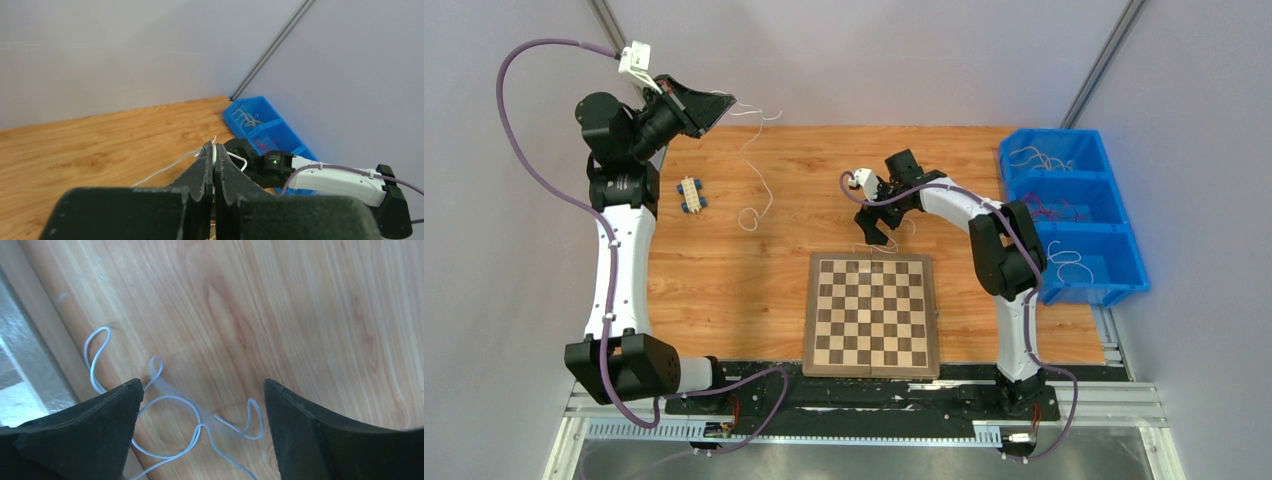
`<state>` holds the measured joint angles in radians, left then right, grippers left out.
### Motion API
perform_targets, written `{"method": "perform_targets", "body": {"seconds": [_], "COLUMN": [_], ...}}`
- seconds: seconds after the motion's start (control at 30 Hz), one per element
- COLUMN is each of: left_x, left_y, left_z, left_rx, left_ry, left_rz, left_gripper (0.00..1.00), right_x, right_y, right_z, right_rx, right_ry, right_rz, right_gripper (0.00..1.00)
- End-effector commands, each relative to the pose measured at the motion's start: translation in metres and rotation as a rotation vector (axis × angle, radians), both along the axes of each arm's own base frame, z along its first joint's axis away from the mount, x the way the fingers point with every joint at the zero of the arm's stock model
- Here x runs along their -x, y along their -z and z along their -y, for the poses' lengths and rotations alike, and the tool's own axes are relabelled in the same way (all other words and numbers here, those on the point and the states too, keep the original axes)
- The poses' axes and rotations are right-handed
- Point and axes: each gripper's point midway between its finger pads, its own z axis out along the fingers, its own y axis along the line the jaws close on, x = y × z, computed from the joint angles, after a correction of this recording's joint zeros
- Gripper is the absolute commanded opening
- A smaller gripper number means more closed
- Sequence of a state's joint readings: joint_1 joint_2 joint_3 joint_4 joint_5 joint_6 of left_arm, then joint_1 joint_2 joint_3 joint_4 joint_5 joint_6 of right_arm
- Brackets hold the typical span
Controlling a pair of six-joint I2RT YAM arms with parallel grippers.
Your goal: Untangle the cables
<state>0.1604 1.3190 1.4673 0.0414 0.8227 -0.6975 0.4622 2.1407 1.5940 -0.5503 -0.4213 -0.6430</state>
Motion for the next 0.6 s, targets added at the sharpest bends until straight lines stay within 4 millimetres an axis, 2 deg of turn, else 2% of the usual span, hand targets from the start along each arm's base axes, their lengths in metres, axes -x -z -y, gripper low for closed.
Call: {"method": "perform_targets", "body": {"seconds": [0.0, 0.07, 0.1, 0.13, 0.2, 0.23, 0.3, 0.37, 0.43, 0.57], "left_x": [0.011, 0.01, 0.01, 0.009, 0.009, 0.009, 0.008, 0.008, 0.007, 0.004], "left_y": [-0.008, -0.006, -0.005, -0.004, -0.002, -0.002, 0.001, 0.003, 0.008, 0.03], "left_z": [0.001, 0.0, 0.001, 0.0, 0.0, 0.0, 0.0, 0.0, 0.0, -0.001], "left_rx": [-0.028, -0.03, -0.031, -0.033, -0.035, -0.036, -0.036, -0.037, -0.046, -0.101], "left_ry": [0.004, 0.003, 0.005, 0.004, 0.004, 0.004, 0.005, 0.007, 0.01, 0.005], "left_rz": [0.053, 0.051, 0.049, 0.049, 0.048, 0.048, 0.047, 0.045, 0.045, 0.048], "left_gripper": [0.0, 0.0, 0.0, 0.0, 0.0, 0.0, 0.0, 0.0, 0.0, 0.0], "right_x": [-0.008, -0.004, -0.001, 0.003, 0.008, 0.009, 0.007, 0.0, -0.011, -0.017], "right_y": [0.003, 0.008, 0.009, 0.006, 0.0, -0.003, -0.018, -0.042, -0.08, -0.147], "right_z": [0.013, 0.024, 0.03, 0.035, 0.049, 0.057, 0.071, 0.084, 0.094, 0.104], "right_rx": [0.116, 0.16, 0.174, 0.174, 0.171, 0.174, 0.161, 0.119, 0.048, -0.078], "right_ry": [-0.013, -0.012, -0.013, -0.012, -0.004, 0.0, 0.027, 0.072, 0.124, 0.176], "right_rz": [0.051, 0.037, 0.028, 0.013, -0.005, -0.008, 0.006, 0.034, 0.089, 0.182], "right_gripper": [0.81, 0.6, 0.43, 0.35, 0.07, 0.0, 0.0, 0.0, 0.0, 0.0]}}
